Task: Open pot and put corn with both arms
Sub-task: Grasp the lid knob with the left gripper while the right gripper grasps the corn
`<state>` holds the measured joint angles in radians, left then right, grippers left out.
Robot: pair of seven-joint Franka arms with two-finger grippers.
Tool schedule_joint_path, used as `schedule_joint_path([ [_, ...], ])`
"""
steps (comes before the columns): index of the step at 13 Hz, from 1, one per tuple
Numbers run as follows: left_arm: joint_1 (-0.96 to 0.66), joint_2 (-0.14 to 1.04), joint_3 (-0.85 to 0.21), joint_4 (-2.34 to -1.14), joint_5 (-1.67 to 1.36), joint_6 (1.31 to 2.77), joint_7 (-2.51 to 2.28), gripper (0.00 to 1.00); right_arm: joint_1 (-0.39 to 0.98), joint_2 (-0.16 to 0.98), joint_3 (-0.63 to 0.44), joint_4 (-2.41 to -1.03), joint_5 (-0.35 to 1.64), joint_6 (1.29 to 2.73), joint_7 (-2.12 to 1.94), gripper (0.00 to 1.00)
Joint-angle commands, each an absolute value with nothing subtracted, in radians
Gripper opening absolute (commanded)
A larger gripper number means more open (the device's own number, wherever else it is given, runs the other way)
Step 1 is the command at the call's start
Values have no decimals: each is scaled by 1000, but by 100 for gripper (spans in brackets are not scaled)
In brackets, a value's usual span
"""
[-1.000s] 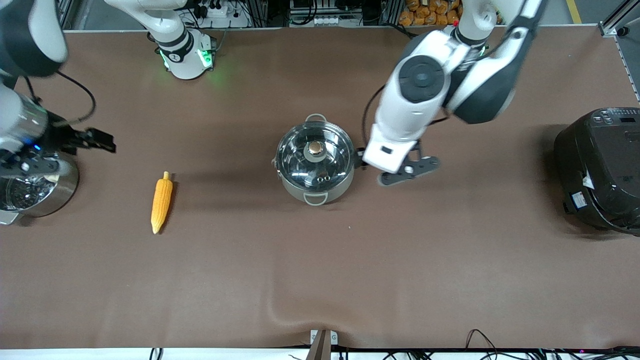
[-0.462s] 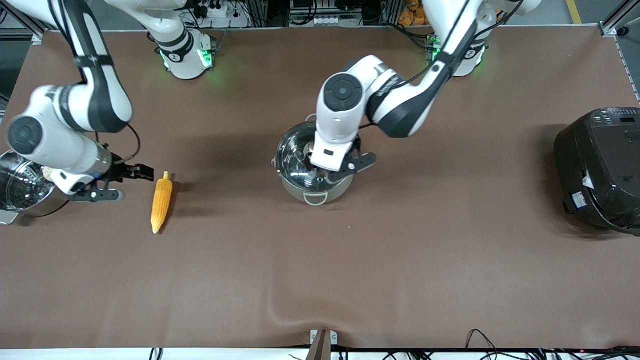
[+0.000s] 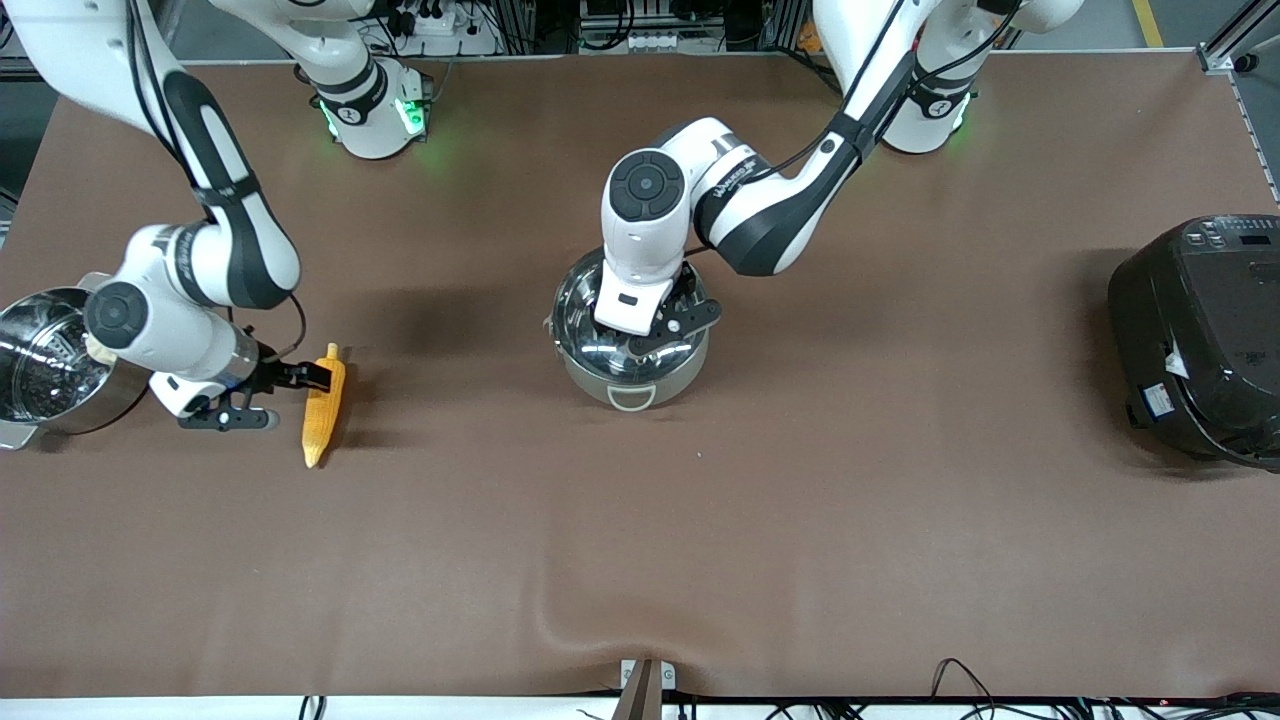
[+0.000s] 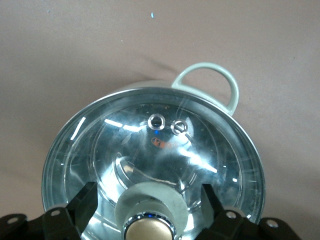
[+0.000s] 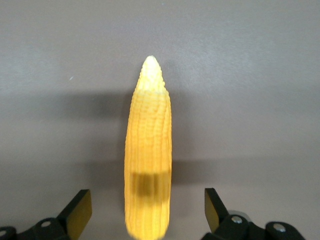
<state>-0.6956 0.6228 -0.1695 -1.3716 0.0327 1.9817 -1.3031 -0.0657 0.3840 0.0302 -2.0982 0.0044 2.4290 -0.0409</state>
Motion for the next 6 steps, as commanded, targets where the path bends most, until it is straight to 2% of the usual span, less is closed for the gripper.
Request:
schedule_joint_path([
  [1,-729,644,-156,-1348,52,1979,-1356,87,-64,443,41,-2091,-9,2494,-37,100],
  [6,-749,638,-160,-1355,69,1979,-1387,79,-64,488,41,-2092,-21,2533,-37,100],
])
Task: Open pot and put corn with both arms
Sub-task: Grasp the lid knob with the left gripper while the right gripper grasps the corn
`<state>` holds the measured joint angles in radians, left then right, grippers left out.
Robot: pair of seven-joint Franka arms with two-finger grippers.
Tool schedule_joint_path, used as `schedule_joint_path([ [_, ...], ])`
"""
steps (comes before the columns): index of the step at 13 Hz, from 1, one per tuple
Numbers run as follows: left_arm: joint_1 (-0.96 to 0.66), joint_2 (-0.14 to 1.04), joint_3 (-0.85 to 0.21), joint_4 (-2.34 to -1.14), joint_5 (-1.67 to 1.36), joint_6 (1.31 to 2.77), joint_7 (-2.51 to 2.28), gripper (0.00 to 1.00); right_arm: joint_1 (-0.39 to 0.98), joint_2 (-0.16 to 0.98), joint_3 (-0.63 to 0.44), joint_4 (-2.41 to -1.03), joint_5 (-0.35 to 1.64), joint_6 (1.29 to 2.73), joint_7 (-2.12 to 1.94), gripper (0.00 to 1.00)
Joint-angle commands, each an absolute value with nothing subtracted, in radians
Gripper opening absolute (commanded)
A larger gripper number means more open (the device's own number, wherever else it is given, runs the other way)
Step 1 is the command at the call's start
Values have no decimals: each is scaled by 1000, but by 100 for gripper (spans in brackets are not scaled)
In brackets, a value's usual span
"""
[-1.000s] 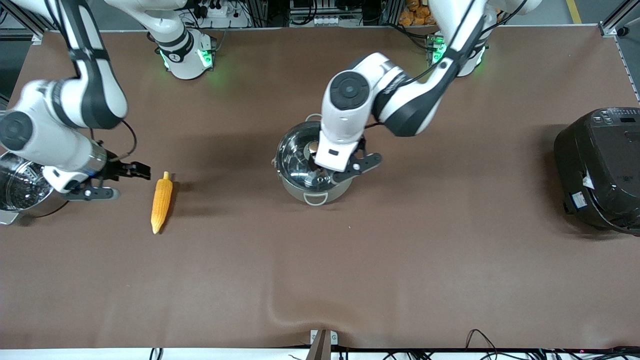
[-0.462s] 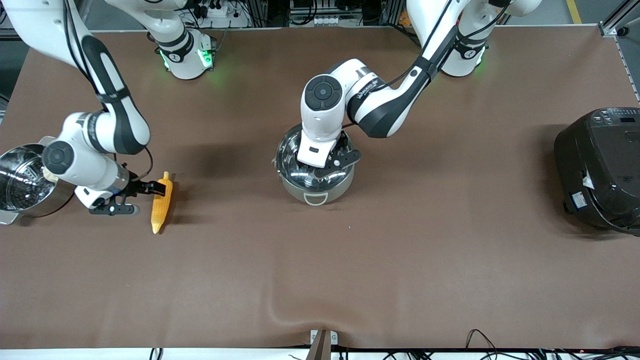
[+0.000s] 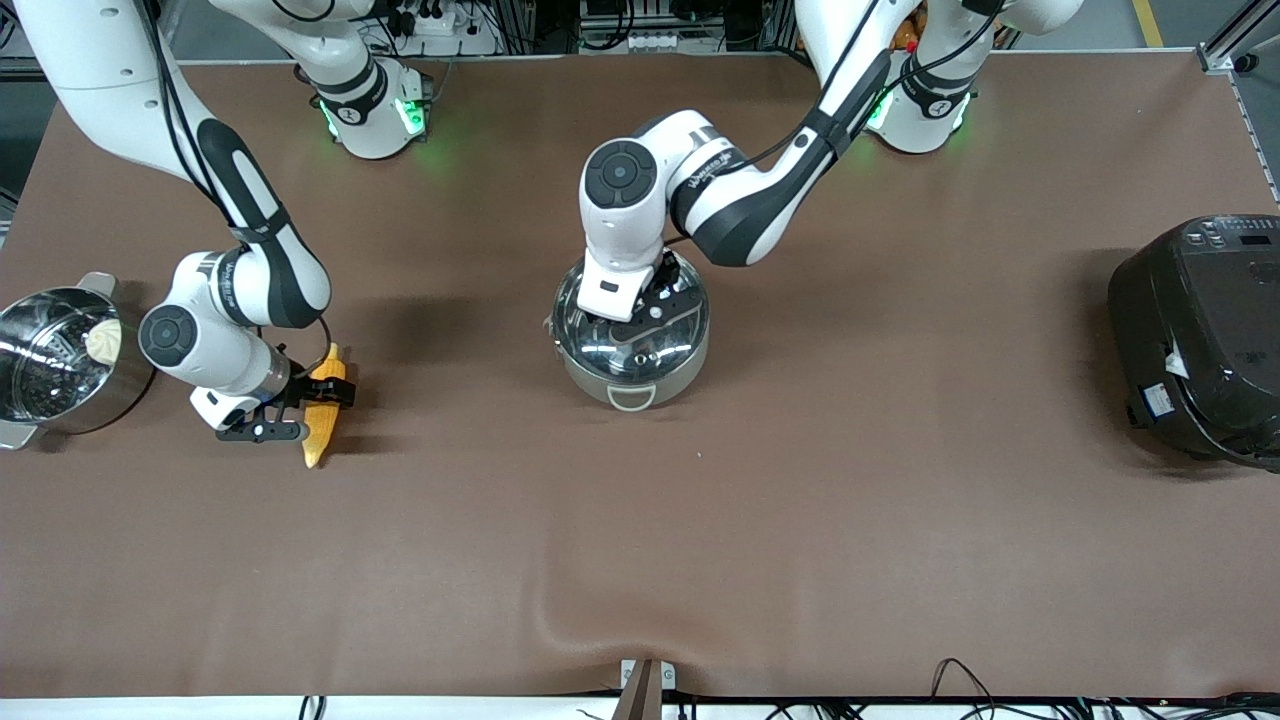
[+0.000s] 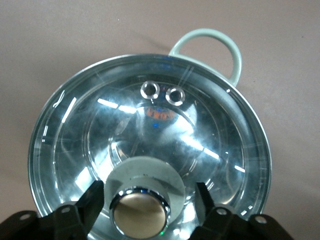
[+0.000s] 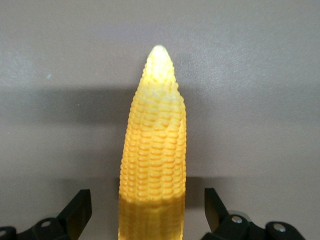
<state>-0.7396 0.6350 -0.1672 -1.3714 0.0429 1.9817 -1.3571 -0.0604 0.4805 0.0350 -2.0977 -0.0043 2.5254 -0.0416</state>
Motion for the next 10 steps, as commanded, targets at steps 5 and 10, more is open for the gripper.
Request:
schedule_joint_path([
  [5,-742,634,-160,-1370,71,1973,-1413,65,-66,485,41,-2094,-71,2526,-37,0],
  [10,-750,630,-161,-1396,72,1965,-1460,42,-49,440,43,-2094,-72,2484,-43,0],
])
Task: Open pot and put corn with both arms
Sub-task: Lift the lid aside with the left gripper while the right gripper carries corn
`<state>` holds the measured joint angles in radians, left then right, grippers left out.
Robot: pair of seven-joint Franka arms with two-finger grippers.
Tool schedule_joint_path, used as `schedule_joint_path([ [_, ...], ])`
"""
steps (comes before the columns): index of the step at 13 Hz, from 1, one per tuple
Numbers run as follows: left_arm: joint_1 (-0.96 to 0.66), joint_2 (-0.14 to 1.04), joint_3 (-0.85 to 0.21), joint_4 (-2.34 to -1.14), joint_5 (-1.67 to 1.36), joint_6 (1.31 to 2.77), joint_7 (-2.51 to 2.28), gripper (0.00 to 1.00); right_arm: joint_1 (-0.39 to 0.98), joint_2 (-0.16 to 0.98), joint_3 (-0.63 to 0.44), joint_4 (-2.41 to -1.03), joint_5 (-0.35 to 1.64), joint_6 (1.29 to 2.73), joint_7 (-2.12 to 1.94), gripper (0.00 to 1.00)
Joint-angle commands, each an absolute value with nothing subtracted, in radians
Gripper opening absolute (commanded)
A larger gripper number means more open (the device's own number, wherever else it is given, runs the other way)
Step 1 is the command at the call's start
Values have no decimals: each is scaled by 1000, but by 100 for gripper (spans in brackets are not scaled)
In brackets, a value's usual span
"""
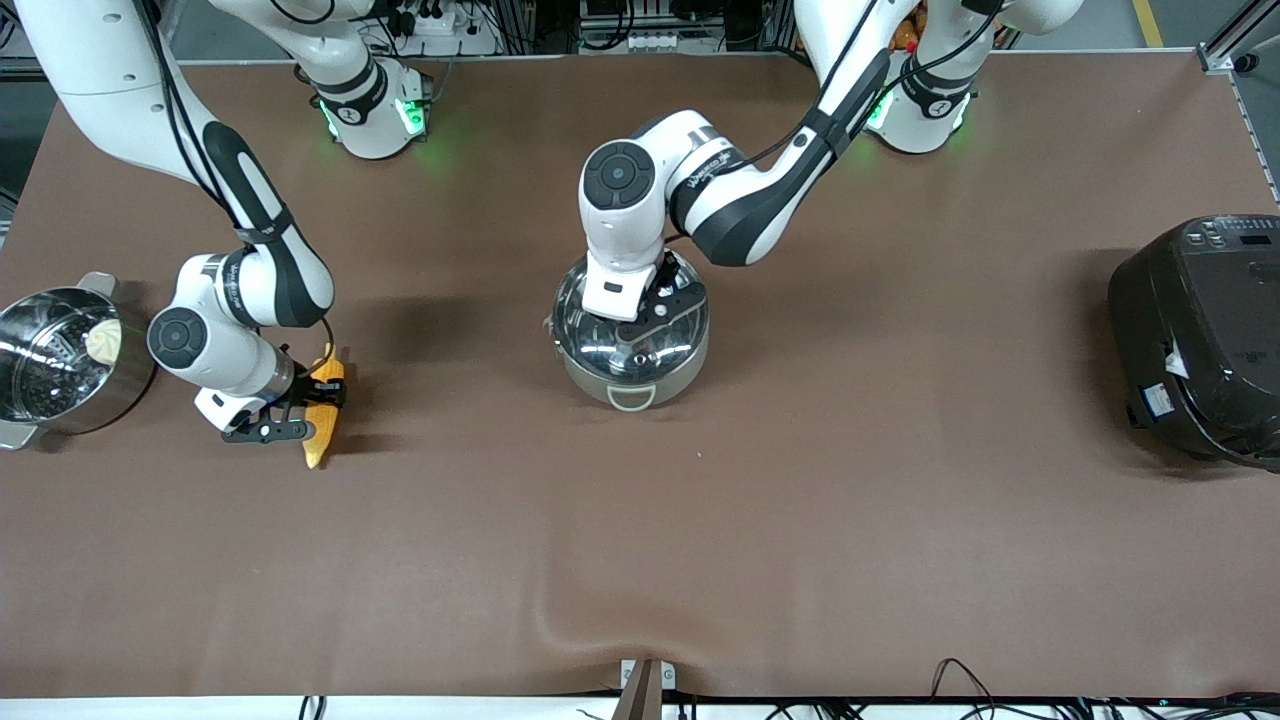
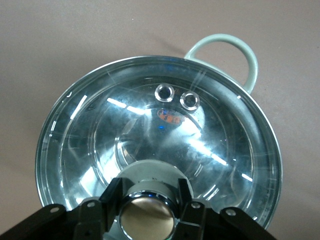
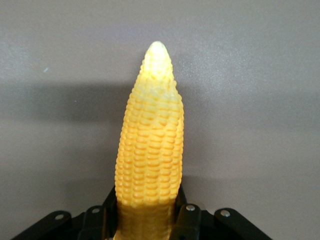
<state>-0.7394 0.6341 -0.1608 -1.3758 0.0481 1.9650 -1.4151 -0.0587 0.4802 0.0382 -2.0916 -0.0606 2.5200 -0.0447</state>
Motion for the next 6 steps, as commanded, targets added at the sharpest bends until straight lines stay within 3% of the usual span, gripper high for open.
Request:
schedule_joint_path([
  [1,-750,629,-161,-1399,72,1962,-1469,39,-49,417,44,-2091,-72,2450,-43,0],
  [2,-750,627,-164,-1399,72,1957,-1474,33,-54,394,44,-2088,-72,2415,-44,0],
  [4,-749,617,-164,-1399,72,1948,-1476,3,-49,350,48,-2085,-72,2360,-43,0],
  [6,-733,577,-161,-1401,72,1925,-1474,0,-45,325,57,-2057,-71,2309,-43,0],
])
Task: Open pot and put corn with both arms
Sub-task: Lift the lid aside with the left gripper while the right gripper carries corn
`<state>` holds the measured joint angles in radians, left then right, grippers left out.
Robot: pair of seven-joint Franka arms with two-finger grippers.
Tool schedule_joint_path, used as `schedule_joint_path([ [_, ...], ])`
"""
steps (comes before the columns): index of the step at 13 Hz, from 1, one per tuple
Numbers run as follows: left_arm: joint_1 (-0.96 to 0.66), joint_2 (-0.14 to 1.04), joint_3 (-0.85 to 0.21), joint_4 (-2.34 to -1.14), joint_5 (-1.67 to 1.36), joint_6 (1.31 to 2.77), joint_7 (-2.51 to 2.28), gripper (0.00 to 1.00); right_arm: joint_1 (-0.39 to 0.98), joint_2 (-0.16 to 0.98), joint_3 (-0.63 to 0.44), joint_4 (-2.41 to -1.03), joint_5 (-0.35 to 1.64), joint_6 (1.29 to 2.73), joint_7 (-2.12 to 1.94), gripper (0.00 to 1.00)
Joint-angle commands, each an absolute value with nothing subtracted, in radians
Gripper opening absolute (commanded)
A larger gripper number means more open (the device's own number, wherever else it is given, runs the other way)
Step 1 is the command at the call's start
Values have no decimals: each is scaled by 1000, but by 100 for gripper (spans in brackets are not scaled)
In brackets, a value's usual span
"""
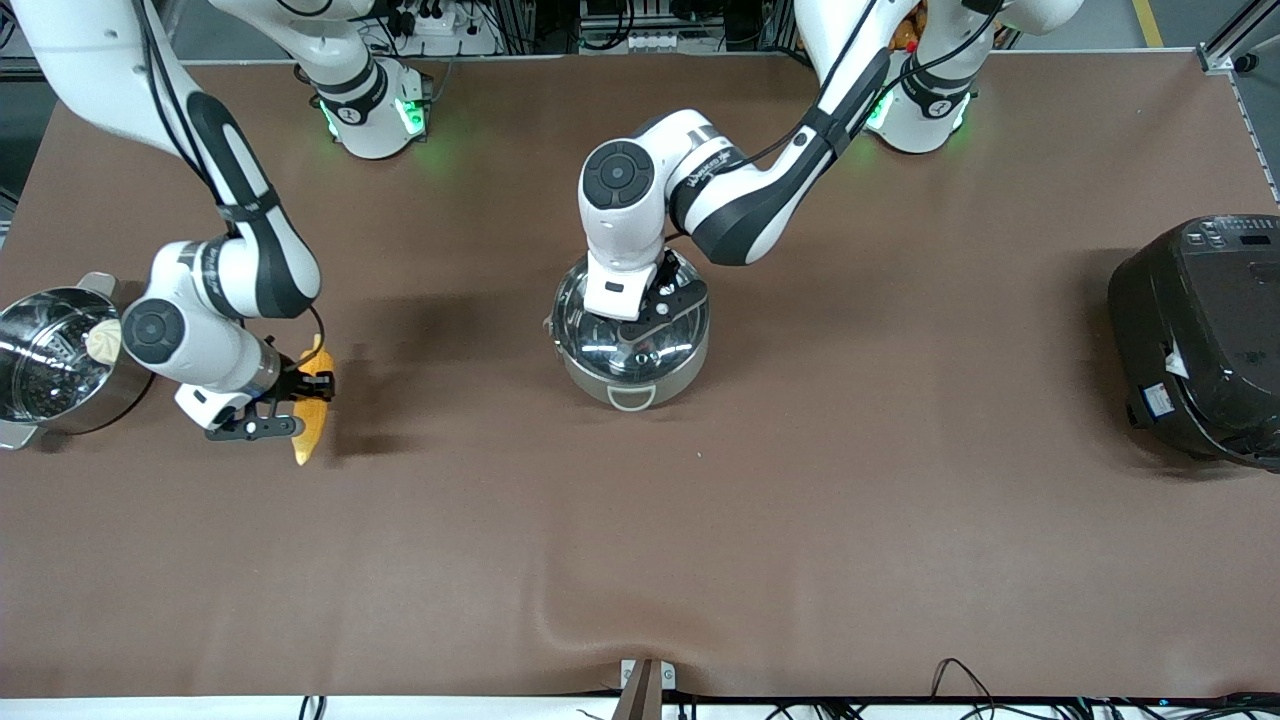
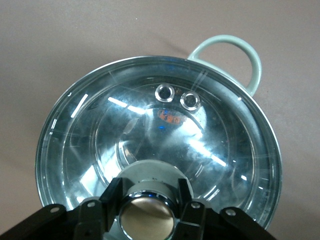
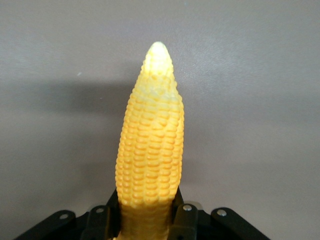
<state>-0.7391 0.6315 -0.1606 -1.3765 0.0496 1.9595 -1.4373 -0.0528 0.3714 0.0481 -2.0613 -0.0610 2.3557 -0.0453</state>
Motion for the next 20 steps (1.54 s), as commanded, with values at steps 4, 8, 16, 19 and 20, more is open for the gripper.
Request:
schedule_joint_path([
  [4,-652,436,-158,-1404,74,1832,-1419,0,-15,296,74,-2013,-60,2229,-40,0],
  [8,-497,322,-164,-1417,86,1755,-1257,0,38,253,77,-2013,-54,2212,-28,0],
  [16,-203,276,-167,-1485,81,1709,-886,0,268,192,75,-1902,-43,2028,-12,0],
  [19,-95,290,-167,-1598,87,1770,-783,0,366,202,74,-1845,-41,2005,-14,0],
  [20,-77,290,-166,-1661,90,1823,-775,0,402,206,72,-1836,-43,2011,-15,0],
])
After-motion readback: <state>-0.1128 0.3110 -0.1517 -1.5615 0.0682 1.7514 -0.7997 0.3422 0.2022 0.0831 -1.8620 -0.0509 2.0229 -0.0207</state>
